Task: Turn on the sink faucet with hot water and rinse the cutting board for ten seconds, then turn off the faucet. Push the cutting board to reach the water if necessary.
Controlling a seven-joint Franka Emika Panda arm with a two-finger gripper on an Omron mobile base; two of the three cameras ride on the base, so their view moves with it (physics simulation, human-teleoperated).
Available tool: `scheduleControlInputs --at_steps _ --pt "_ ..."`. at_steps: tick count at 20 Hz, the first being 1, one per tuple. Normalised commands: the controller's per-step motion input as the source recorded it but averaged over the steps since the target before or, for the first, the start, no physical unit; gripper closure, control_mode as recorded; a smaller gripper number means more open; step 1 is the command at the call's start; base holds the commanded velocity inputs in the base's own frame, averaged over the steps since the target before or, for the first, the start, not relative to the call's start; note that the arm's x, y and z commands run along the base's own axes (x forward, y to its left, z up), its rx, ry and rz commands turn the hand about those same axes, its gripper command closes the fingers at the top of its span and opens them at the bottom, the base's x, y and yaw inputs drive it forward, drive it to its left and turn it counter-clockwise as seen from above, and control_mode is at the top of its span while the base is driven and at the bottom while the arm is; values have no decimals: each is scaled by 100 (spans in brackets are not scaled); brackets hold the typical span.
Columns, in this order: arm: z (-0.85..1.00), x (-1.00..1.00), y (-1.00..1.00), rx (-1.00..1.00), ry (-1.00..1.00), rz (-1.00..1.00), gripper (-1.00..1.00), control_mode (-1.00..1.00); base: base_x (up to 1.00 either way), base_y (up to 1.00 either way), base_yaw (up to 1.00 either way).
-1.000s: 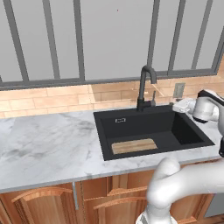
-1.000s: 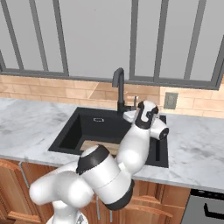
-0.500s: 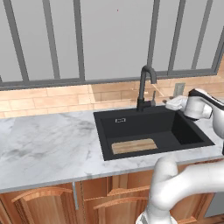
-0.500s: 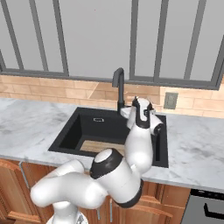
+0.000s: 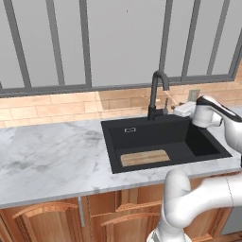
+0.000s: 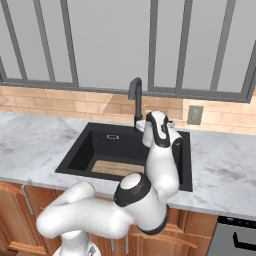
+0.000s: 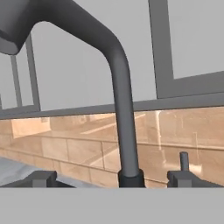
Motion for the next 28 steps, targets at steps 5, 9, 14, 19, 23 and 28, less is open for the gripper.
scheduleControlInputs --at_steps 5,9,14,19,23,28 --pt "0 10 0 0 0 -1 -100 -100 0 0 0" --pt "0 0 0 0 0 -7 -100 -100 0 0 0" --pt "0 0 0 0 0 -16 -100 -100 0 0 0" --pt "0 0 0 0 0 -22 -100 -100 0 0 0" --pt "0 0 0 0 0 -14 -100 -100 0 0 0" --pt "0 0 0 0 0 -10 -100 -100 0 0 0"
